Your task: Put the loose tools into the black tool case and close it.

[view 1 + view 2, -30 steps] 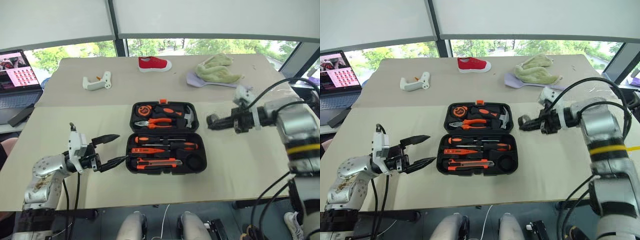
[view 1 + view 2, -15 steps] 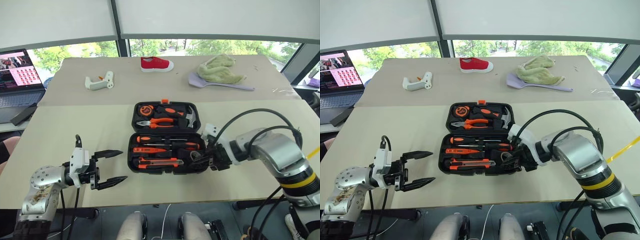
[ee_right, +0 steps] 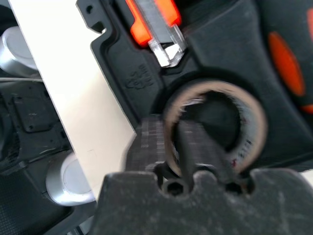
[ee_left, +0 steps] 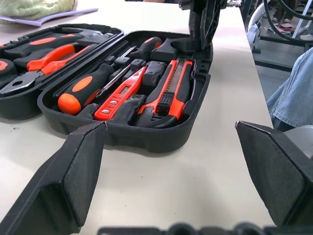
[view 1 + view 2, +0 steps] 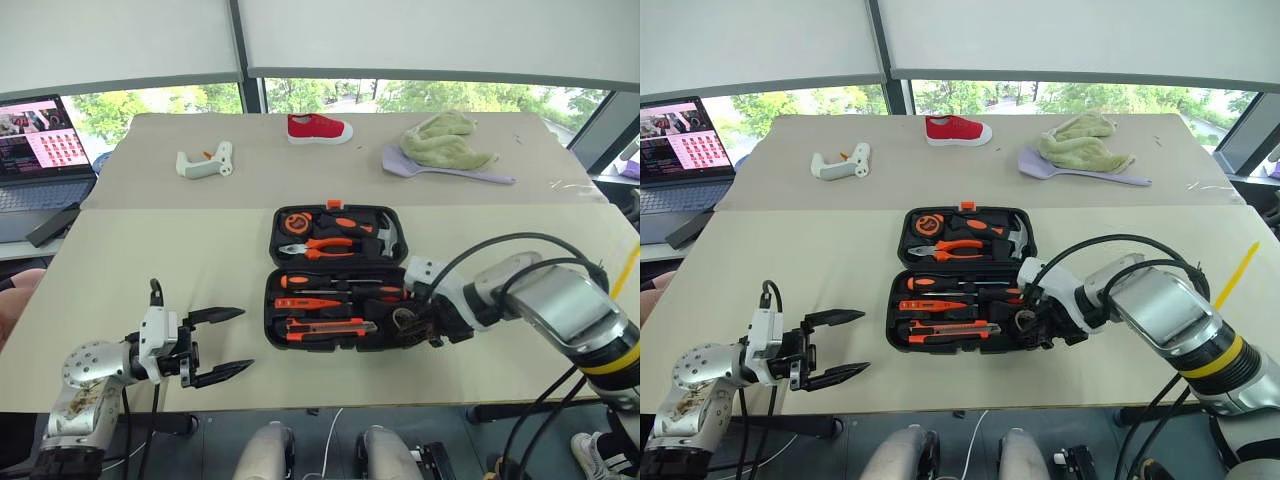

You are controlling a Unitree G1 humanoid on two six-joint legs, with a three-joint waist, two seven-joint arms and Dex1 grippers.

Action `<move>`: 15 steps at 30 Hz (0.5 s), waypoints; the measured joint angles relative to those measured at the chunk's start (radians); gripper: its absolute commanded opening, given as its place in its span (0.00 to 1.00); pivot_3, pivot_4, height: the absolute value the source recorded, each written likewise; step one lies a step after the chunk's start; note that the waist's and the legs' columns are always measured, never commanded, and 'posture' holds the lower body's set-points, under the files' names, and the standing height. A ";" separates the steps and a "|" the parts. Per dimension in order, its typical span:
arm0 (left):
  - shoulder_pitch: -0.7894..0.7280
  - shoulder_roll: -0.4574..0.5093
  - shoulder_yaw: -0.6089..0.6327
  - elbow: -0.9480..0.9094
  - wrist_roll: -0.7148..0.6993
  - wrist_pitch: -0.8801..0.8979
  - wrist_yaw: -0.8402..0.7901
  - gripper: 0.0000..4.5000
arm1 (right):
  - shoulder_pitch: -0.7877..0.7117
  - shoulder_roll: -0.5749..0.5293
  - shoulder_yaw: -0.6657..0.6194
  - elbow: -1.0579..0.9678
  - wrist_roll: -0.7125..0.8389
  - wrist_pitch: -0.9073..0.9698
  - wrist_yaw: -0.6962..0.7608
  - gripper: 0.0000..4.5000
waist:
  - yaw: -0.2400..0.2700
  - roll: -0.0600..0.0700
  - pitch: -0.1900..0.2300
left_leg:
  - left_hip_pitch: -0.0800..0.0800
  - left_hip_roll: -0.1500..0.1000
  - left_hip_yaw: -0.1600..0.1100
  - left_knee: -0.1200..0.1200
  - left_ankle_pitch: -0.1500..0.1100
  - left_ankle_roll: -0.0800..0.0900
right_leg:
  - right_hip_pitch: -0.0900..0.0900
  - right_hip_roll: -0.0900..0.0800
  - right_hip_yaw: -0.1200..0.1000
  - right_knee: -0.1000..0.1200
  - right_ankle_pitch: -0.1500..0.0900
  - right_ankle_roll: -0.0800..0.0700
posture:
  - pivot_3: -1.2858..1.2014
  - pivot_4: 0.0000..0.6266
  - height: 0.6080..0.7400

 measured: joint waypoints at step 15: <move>-0.081 -0.006 0.023 -0.008 -0.023 0.135 0.185 1.00 | 0.110 0.009 -0.308 0.165 0.128 -0.227 0.096 0.74 | 0.000 -0.002 0.001 | 0.000 0.002 0.000 0.002 0.000 0.000 | 0.000 0.007 0.002 0.003 0.000 0.000 | 0.52 0.24 1.00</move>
